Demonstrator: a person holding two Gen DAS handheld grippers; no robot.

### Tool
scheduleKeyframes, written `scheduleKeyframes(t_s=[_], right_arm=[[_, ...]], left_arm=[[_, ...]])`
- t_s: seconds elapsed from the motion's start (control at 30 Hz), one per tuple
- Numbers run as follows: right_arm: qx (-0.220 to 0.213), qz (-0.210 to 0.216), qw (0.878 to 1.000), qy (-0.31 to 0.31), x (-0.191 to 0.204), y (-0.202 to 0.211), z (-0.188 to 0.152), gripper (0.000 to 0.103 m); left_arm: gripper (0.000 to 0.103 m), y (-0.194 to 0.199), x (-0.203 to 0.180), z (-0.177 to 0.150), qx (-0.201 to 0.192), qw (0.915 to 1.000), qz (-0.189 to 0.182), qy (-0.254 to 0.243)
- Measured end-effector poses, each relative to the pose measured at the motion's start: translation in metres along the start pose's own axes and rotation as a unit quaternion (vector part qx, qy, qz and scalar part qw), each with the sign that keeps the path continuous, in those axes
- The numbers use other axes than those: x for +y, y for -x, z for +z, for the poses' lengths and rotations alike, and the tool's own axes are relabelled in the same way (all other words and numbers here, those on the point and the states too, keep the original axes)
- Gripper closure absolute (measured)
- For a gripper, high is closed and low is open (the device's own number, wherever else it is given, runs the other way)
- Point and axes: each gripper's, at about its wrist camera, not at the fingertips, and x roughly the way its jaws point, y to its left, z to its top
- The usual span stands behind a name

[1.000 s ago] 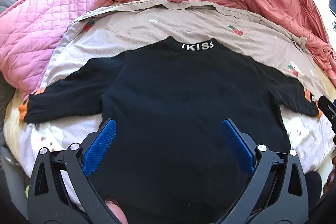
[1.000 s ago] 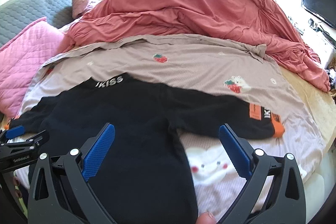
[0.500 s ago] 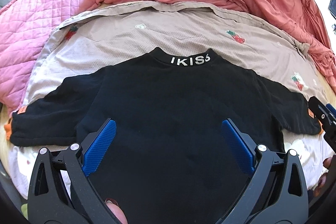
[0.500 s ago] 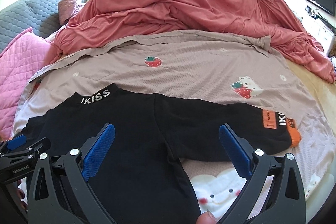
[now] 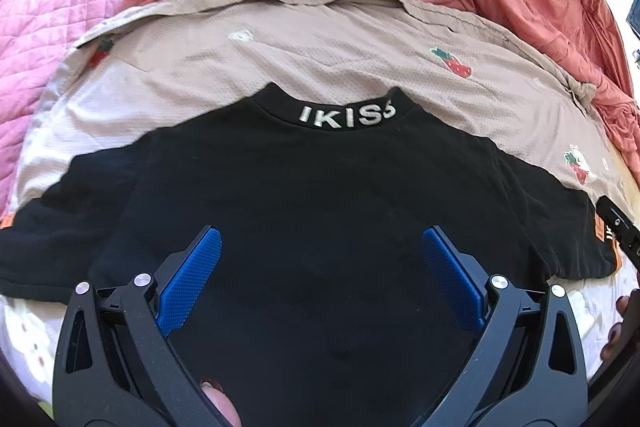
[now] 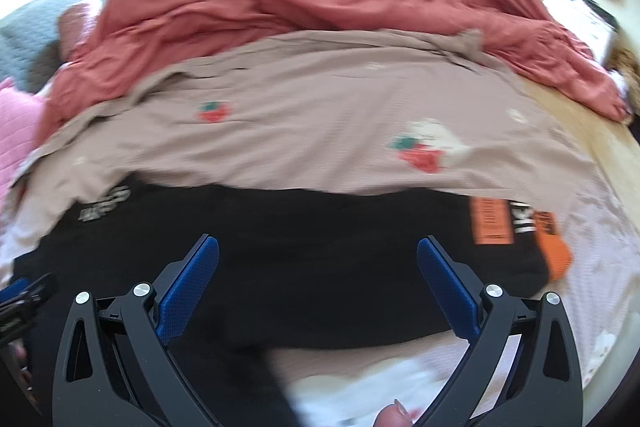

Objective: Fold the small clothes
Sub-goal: 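Move the right tool to the orange cuff of the nearest sleeve, then grasp the orange cuff with the right tool, fold sleeve across the body, release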

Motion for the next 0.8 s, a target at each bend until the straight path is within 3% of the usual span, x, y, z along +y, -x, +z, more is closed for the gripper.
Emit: scheduleKeyframes(t_s=[0.17,0.33,0.43,0.6,0.67,0.7,0.73,0.8], right_arm=[[-0.001,-0.085,0.996,-0.037,-0.072,-0.017,-0.001,0.004],[0.015,-0.164,0.982,-0.093,-0.145,-0.030,-0.010,0.004],[0.030,-0.171,0.976,-0.133,-0.181,-0.037,-0.018,0.004],[0.066,-0.137,0.976,-0.158,-0.212,-0.060,-0.030,0.006],[0.069,-0.109,0.976,-0.174,-0.217,-0.064,-0.035,0.033],[0.064,-0.099,0.976,-0.181,-0.217,-0.060,-0.036,0.038],[0.056,-0.100,0.977,-0.177,-0.217,-0.055,-0.034,0.054],[0.042,-0.096,0.981,-0.164,-0.211,-0.044,-0.028,0.072]], left_arm=[[0.009,-0.018,-0.009,-0.004,0.009,0.9999,-0.002,-0.008],[0.009,-0.029,-0.011,-0.008,0.003,0.9999,-0.011,-0.008],[0.009,-0.038,-0.009,-0.010,0.005,0.9999,0.008,-0.007],[0.009,-0.056,-0.005,-0.013,0.024,0.9994,0.023,-0.008],[0.009,-0.061,-0.004,-0.016,0.027,0.9993,0.023,-0.009],[0.009,-0.062,-0.004,-0.016,0.027,0.9993,0.023,-0.010],[0.009,-0.061,-0.004,-0.017,0.025,0.9994,0.021,-0.010],[0.009,-0.059,-0.002,-0.018,0.026,0.9995,0.017,-0.007]])
